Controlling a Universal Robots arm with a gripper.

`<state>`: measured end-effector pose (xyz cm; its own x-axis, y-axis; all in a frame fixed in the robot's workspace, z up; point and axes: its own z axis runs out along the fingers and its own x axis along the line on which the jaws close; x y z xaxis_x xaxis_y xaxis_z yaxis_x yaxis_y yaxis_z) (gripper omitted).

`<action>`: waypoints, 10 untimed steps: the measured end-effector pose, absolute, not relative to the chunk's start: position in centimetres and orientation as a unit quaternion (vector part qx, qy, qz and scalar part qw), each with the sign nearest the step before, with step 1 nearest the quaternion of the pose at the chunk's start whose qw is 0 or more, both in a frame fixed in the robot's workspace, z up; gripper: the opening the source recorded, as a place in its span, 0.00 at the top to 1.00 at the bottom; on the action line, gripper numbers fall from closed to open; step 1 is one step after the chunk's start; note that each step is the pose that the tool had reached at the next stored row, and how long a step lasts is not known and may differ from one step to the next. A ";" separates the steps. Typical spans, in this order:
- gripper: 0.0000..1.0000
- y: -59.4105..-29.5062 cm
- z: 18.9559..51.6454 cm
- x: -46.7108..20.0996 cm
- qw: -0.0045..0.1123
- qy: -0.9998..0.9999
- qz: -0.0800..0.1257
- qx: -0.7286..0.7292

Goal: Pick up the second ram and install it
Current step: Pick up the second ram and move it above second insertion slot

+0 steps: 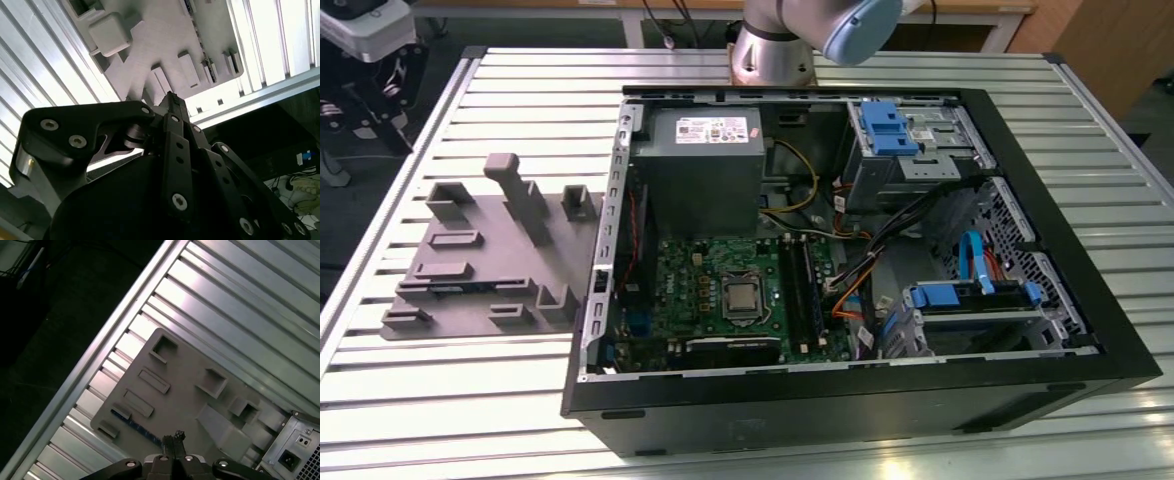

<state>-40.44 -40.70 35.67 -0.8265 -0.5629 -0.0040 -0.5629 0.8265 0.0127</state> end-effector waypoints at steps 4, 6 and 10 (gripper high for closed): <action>0.89 -41.0 35.6 -40.4 0.000 0.952 0.007 -0.305; 0.89 -41.1 35.5 -40.4 0.000 0.950 0.007 -0.313; 0.89 -41.1 35.4 -40.5 0.000 0.941 0.007 -0.339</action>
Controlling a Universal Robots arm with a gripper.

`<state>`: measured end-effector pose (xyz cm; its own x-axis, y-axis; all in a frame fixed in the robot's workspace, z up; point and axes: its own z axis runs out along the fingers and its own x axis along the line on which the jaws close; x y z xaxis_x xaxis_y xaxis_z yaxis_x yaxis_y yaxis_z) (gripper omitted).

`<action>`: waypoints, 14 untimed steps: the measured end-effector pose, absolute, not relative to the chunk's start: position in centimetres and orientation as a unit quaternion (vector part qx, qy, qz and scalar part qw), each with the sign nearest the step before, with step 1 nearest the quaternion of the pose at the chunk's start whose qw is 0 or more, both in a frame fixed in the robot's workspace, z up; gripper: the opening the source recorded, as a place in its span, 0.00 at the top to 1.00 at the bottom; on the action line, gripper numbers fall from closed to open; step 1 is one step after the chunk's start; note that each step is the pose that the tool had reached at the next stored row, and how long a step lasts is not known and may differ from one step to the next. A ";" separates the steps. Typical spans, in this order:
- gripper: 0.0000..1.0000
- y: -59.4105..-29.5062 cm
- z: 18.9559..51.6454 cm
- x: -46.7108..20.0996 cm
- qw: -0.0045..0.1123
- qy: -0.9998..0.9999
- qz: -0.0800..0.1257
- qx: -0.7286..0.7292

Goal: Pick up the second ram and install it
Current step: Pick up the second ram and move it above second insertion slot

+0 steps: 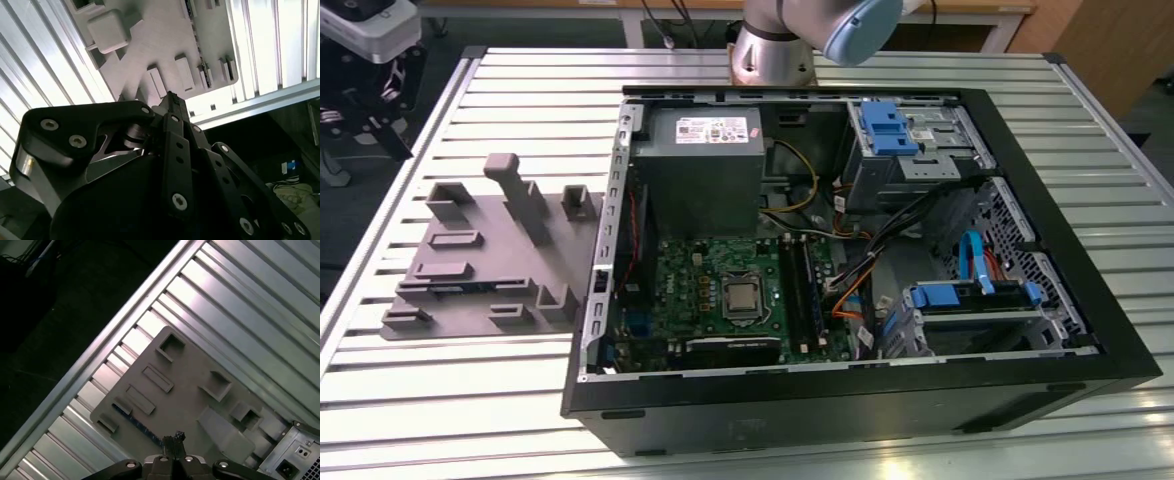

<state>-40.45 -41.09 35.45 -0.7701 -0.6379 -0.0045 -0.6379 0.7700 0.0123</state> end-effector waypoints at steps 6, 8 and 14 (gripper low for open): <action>0.89 -41.2 35.4 -40.5 0.000 0.929 0.007 -0.370; 0.89 -41.3 35.4 -40.5 0.000 0.926 0.007 -0.376; 0.89 -41.6 35.3 -40.6 0.000 0.919 0.007 -0.395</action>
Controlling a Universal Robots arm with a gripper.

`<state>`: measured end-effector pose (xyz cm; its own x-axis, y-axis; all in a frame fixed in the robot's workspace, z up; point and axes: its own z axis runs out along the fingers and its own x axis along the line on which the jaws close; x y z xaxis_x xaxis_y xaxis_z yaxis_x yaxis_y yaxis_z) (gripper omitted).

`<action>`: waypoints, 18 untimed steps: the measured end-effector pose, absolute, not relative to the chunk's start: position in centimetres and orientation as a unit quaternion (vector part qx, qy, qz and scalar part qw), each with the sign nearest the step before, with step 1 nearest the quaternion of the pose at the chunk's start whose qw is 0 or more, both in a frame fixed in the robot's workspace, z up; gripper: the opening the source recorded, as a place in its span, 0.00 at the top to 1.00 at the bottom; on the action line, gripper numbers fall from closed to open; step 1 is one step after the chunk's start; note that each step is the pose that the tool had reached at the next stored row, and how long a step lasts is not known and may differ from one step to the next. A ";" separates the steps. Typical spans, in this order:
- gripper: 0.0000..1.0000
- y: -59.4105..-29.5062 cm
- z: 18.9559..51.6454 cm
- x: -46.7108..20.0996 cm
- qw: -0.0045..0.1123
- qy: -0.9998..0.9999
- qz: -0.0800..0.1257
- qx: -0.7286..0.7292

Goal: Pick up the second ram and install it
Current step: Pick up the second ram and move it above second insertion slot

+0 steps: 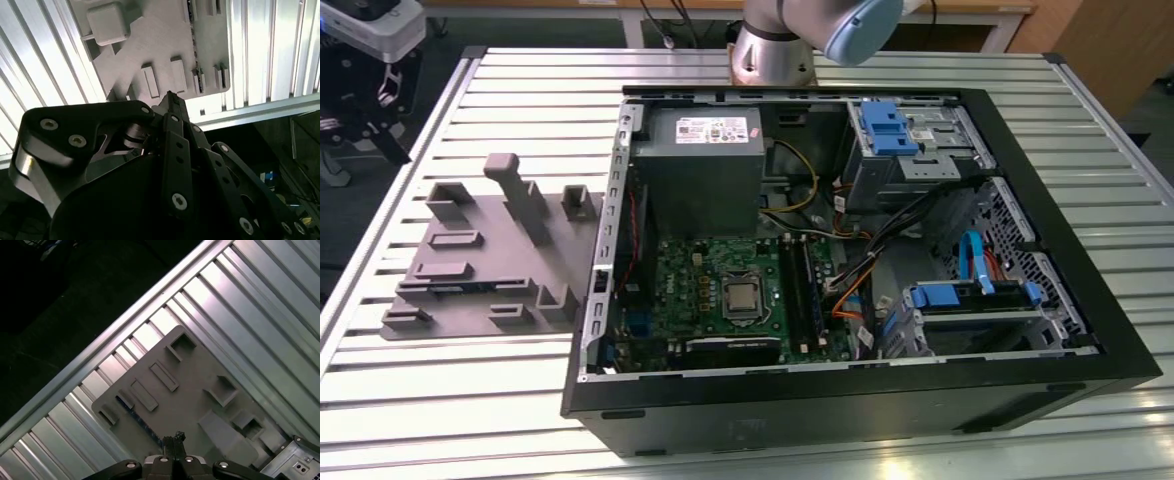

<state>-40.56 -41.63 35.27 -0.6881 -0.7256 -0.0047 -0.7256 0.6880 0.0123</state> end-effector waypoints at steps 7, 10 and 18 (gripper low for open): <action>0.89 -41.7 35.0 -40.6 0.000 -0.897 -0.006 0.442; 0.89 -41.7 34.9 -40.6 0.001 -0.886 -0.006 0.465; 0.89 -41.7 34.5 -40.6 0.001 -0.852 -0.006 0.523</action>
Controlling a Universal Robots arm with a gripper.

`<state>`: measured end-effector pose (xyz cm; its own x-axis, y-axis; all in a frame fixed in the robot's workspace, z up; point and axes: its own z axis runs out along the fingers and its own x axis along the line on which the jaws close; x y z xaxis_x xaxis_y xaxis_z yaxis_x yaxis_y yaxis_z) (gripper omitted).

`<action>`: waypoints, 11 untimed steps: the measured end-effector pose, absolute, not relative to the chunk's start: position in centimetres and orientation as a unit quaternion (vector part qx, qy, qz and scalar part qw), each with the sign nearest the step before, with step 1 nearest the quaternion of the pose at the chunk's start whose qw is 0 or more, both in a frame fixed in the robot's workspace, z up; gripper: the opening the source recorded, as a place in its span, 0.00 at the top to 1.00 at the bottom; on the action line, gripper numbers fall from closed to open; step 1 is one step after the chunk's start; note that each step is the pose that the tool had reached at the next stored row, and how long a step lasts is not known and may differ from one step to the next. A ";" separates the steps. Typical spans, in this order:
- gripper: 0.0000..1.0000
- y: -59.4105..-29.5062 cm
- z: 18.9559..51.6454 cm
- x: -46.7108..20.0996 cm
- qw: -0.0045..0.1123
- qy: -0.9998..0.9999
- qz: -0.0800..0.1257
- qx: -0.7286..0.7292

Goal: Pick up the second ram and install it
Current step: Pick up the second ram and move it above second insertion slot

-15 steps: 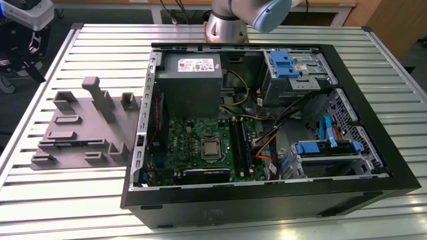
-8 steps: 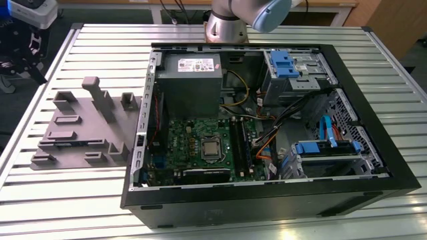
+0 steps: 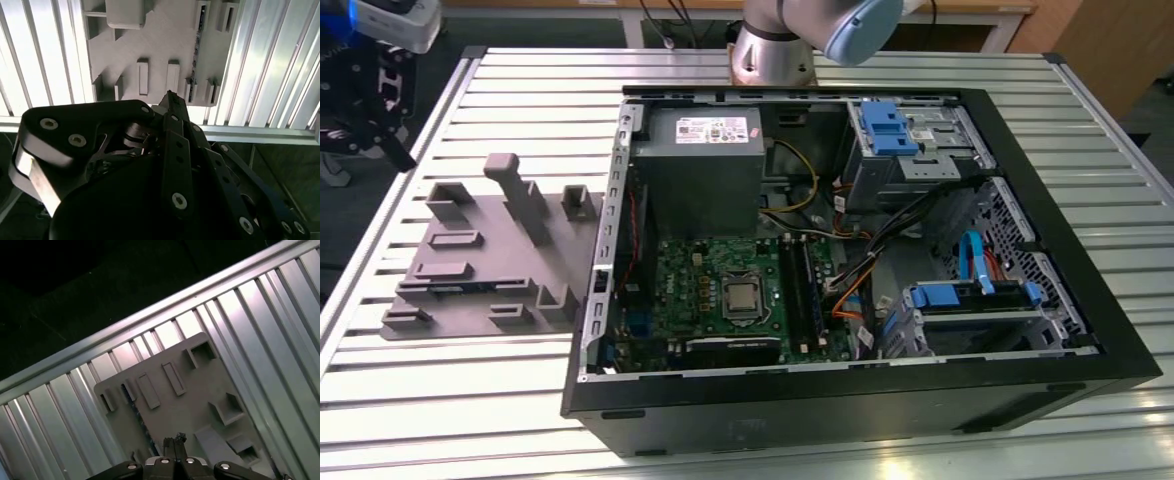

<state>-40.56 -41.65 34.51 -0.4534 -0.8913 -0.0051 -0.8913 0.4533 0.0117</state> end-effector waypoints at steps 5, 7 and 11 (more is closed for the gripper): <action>0.89 -41.7 34.4 -40.6 0.001 -0.831 -0.006 0.556; 0.89 -41.7 34.4 -40.6 0.001 -0.823 -0.006 0.568; 0.89 -41.7 34.3 -40.6 0.001 -0.808 -0.006 0.589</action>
<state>-40.57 -41.67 34.31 -0.3063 -0.9519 -0.0054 -0.9519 0.3062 0.0108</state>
